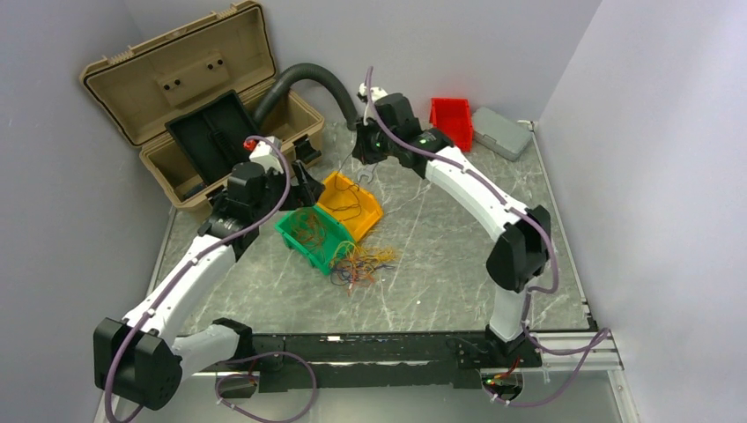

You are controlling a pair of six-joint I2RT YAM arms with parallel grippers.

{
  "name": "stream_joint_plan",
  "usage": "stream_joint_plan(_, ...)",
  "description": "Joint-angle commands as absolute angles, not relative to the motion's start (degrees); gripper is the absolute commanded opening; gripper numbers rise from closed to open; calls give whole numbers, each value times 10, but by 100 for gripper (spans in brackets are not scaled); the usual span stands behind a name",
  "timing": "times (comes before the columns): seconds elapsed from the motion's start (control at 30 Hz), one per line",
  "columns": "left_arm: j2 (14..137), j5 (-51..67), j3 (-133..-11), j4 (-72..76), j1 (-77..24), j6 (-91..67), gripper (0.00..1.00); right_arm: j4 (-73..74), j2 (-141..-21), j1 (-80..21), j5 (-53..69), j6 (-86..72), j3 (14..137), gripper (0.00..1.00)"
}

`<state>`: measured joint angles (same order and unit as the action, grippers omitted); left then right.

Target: Untangle the cables

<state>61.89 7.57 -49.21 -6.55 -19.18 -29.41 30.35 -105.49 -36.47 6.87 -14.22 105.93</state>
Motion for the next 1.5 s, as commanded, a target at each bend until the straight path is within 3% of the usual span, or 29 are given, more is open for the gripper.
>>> stream_joint_plan(0.0, 630, 74, -508, -85, -183, -292, 89, 249, -1093, -366, 67, -155, 1024, 0)
stream_joint_plan(0.23, 643, 79, -508, -89, -174, -288, 88, 227, -1153, -368, 68, -175, 962, 0)
stream_joint_plan(0.53, 680, 113, -519, -93, -174, -287, 88, 272, -1205, -412, -18, -137, 975, 2)
stream_joint_plan(0.6, 682, 124, -526, -97, -174, -277, 89, 265, -1184, -413, -17, -138, 957, 28)
stream_joint_plan(0.67, 679, 139, -521, -92, -174, -272, 90, 258, -1152, -413, -20, -136, 936, 48)
stream_joint_plan(0.83, 678, 183, -516, -107, -185, -259, 88, 278, -1032, -414, -43, -138, 860, 70)
stream_joint_plan(1.0, 670, 141, -522, -180, -262, -213, 86, 271, -884, -412, -56, -144, 708, 87)
stream_joint_plan(1.2, 684, 125, -515, -214, -329, -194, 83, 238, -780, -410, -5, -152, 561, 89)
stream_joint_plan(1.47, 691, 139, -516, -205, -335, -193, 81, 148, -822, -411, 27, -163, 515, 80)
